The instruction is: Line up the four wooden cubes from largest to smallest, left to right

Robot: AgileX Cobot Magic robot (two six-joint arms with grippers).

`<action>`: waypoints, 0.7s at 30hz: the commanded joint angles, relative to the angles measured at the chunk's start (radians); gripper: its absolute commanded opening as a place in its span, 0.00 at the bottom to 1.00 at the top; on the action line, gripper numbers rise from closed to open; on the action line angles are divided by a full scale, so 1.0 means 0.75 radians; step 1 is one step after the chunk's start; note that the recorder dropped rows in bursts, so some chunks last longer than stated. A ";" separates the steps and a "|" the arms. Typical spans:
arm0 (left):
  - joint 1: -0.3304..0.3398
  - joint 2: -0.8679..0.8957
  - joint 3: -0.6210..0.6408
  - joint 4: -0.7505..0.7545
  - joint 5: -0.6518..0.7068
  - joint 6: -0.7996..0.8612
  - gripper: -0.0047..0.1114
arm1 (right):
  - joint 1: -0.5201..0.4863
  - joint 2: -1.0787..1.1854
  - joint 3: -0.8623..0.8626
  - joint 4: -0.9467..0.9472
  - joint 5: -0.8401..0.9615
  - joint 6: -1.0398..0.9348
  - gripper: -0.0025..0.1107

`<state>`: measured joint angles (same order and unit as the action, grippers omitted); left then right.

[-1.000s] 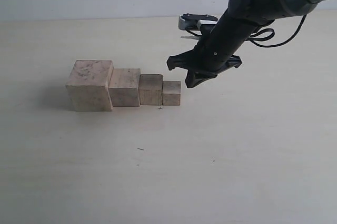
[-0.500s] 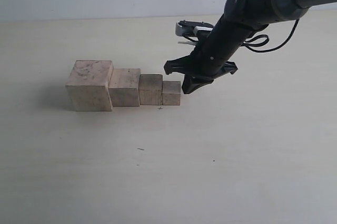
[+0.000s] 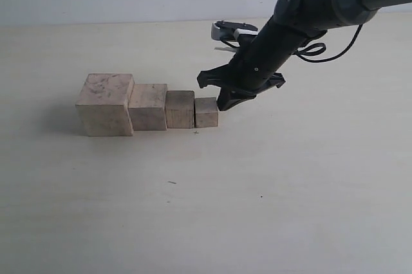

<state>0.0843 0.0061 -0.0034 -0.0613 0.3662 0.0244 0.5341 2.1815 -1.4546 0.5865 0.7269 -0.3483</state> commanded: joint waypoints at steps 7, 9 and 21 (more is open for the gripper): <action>-0.008 -0.008 0.005 0.003 -0.018 0.001 0.04 | 0.001 -0.031 -0.012 0.006 0.039 0.110 0.02; -0.008 -0.008 0.005 0.003 -0.018 0.001 0.04 | 0.001 -0.055 -0.012 0.006 0.037 0.134 0.02; -0.008 -0.008 0.005 0.003 -0.018 0.001 0.04 | 0.001 -0.245 -0.012 -0.160 0.025 0.200 0.02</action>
<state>0.0843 0.0061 -0.0034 -0.0613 0.3662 0.0244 0.5341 2.0341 -1.4546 0.5150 0.7498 -0.2070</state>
